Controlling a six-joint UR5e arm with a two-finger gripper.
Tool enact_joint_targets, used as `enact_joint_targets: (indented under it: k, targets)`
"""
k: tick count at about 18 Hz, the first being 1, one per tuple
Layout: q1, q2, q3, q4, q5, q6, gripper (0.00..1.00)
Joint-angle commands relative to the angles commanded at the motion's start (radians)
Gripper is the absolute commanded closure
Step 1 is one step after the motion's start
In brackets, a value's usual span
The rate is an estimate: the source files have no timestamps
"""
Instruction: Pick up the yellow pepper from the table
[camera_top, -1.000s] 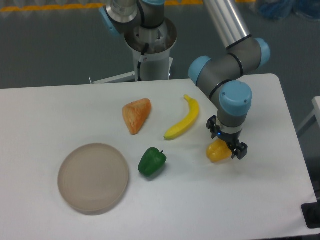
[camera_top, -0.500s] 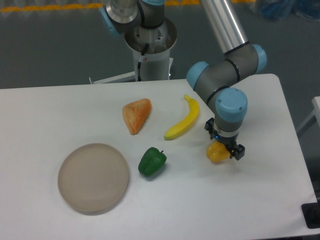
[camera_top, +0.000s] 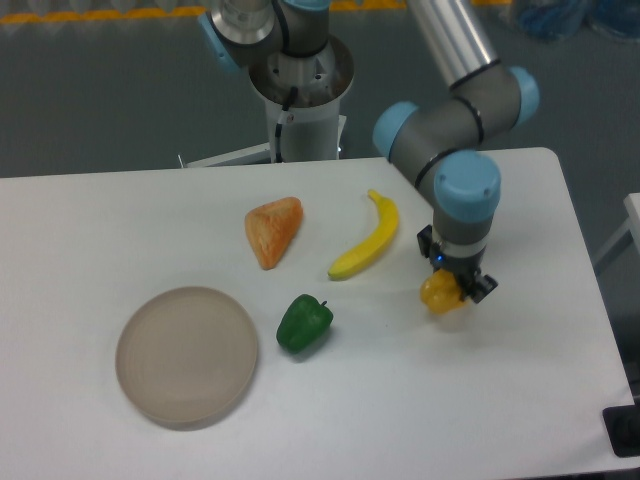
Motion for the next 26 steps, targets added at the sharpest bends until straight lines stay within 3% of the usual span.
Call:
enact_joint_targets:
  k: [3,7,9,17,26]
  targets:
    - [0.011,-0.008,0.116,-0.160,-0.008,0.003,0.87]
    - [0.060,-0.011,0.192,-0.237,-0.093,0.008,0.93]
    - [0.063,-0.012,0.206,-0.249,-0.092,0.011,0.98]
    - [0.057,-0.034,0.217,-0.251,-0.092,0.104,0.95]
    - [0.054,-0.038,0.215,-0.251,-0.089,0.109,0.95]
